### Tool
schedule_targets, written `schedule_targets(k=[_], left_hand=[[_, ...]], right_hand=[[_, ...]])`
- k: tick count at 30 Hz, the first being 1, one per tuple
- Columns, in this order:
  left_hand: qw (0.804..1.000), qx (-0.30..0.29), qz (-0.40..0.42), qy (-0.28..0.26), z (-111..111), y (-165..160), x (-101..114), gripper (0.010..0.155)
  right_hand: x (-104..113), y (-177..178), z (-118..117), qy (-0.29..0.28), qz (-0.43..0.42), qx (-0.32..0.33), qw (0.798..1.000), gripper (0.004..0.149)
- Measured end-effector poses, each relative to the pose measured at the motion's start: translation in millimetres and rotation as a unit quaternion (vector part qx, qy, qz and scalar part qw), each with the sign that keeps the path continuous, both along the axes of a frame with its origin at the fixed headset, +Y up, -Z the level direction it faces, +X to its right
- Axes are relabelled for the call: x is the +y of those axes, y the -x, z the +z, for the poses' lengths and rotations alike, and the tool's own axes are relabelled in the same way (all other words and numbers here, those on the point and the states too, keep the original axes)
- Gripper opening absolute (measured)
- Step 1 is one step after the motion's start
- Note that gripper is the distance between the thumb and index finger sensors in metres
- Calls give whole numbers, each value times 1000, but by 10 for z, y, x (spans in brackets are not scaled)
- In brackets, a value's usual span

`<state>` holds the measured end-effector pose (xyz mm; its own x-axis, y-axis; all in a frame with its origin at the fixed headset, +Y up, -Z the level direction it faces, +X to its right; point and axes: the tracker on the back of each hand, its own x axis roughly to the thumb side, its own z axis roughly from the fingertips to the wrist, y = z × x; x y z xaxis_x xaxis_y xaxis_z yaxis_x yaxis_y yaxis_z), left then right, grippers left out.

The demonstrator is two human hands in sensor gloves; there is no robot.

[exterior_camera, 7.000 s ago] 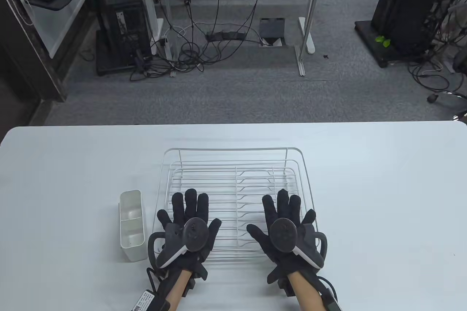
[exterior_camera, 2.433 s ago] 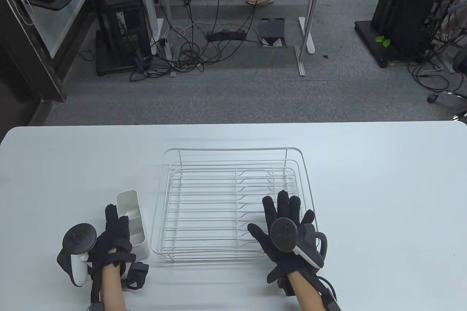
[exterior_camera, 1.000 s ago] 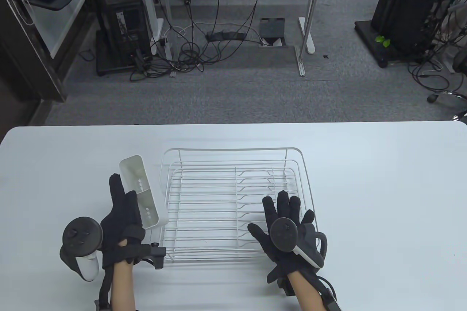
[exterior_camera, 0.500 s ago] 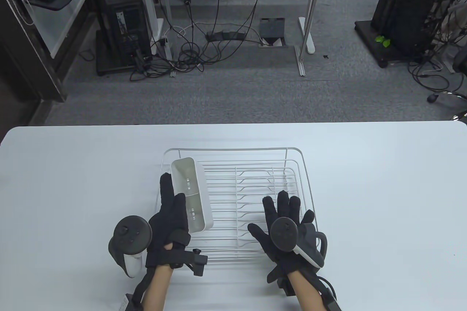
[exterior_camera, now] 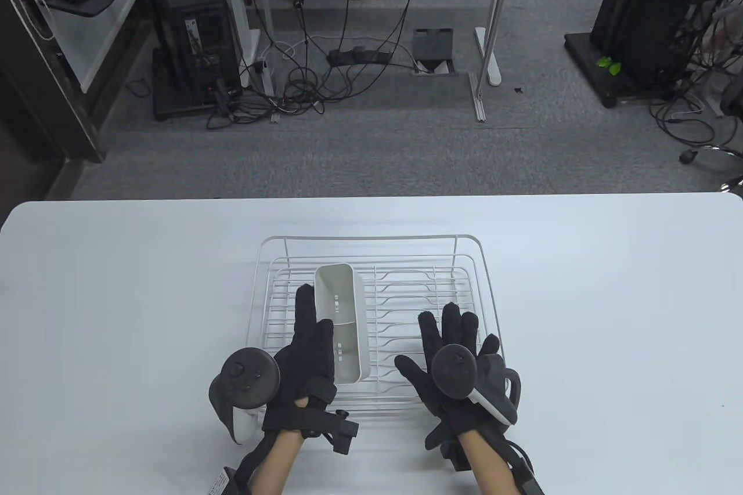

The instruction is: Hang the cutlery bin on dish rack (Opening facing upward)

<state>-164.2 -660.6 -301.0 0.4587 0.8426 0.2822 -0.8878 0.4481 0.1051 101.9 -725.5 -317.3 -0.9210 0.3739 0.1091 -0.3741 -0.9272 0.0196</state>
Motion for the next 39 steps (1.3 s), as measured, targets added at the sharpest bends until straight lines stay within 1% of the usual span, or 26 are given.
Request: schedule_targets(k=[3,6,9,10,12,14,16,17,19,20,22,26,32,39], left_hand=[[1000,2,-2,-3,2,-1,0,62],[1000,4,-3,-3,5,1,0,62],[1000,4,-3,-4,8,-3,2,62],[1000,4,-3,-5,10,-6,2,62],[1000,2,-5,-7,18,-16,8,62],[1000,3,-7,-11,34,-37,13,62],[1000,3,-12,-15,44,-63,17,62],[1000,0,-15,-16,51,-81,18,62],[1000,-4,-16,-16,62,-108,18,62],[1000,-7,-17,-17,71,-126,20,62],[1000,-11,-20,-20,85,-155,25,62],[999,-13,-28,-28,110,-201,27,62],[999,-16,-40,-32,134,-273,1,61],[997,-17,-60,-38,155,-336,-19,61]], right_hand=[[13,-18,-4,2,-8,-11,1000,76],[74,-41,14,-24,-18,-27,999,76],[175,-77,42,-46,-67,-32,996,77],[233,-93,62,-59,-94,-31,993,77],[352,-112,110,-88,-146,-25,985,77],[501,-109,180,-115,-209,-7,971,77],[600,-80,233,-129,-253,12,959,77],[679,-37,277,-135,-283,35,949,77],[752,24,327,-137,-302,60,941,77],[795,76,363,-140,-307,79,938,77],[843,168,411,-142,-299,104,938,77],[851,321,453,-128,-281,137,941,76],[776,430,434,-108,-254,139,951,70],[767,433,426,-103,-248,131,954,63]])
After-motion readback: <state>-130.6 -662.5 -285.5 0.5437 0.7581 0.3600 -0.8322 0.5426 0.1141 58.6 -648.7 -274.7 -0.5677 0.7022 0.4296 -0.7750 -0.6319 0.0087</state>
